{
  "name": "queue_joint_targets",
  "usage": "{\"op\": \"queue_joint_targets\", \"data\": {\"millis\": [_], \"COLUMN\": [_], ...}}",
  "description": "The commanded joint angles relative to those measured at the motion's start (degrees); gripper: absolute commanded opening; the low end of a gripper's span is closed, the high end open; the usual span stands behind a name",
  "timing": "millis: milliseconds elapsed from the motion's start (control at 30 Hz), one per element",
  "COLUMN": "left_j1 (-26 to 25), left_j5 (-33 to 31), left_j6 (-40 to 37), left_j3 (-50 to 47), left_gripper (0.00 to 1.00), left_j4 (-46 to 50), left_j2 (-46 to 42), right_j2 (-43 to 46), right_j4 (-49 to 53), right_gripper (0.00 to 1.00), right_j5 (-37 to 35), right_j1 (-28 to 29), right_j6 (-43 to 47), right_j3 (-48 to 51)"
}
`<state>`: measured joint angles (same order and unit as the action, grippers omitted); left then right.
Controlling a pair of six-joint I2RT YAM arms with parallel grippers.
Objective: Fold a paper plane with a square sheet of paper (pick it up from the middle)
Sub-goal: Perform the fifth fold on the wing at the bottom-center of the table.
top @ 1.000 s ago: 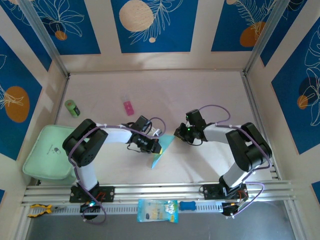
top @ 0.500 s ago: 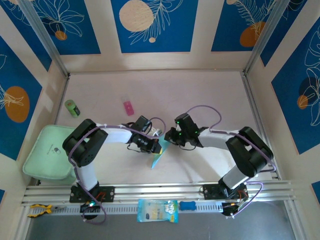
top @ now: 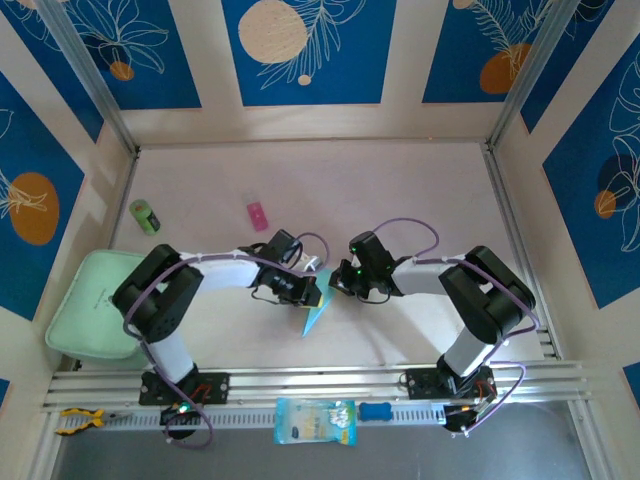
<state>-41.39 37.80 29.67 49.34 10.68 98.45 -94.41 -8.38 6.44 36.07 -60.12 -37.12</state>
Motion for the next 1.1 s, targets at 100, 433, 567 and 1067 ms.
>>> {"op": "queue_joint_targets", "data": {"millis": [100, 433, 567, 1067], "left_j1": [-1.75, -4.28, -4.60, -5.58], "left_j5": [1.12, -0.54, -2.27, -5.39], "left_j6": [0.71, 0.89, 1.10, 3.65], "left_j3": [0.08, -4.25, -5.78, -11.27], "left_gripper": [0.02, 0.02, 0.01, 0.00], "left_j4": [4.62, 3.91, 4.89, 4.31], "left_j2": [-2.68, -0.11, 0.05, -4.24], "right_j2": [-2.27, -2.31, -1.99, -2.18], "right_j4": [5.65, 7.96, 8.71, 10.21], "right_gripper": [0.06, 0.06, 0.06, 0.06], "right_j5": [-2.63, -2.79, -3.01, -2.83], "right_j1": [-0.53, -1.25, -1.51, -2.33], "right_j6": [-0.37, 0.07, 0.26, 1.38], "right_j3": [0.91, 0.56, 0.95, 0.44]}}
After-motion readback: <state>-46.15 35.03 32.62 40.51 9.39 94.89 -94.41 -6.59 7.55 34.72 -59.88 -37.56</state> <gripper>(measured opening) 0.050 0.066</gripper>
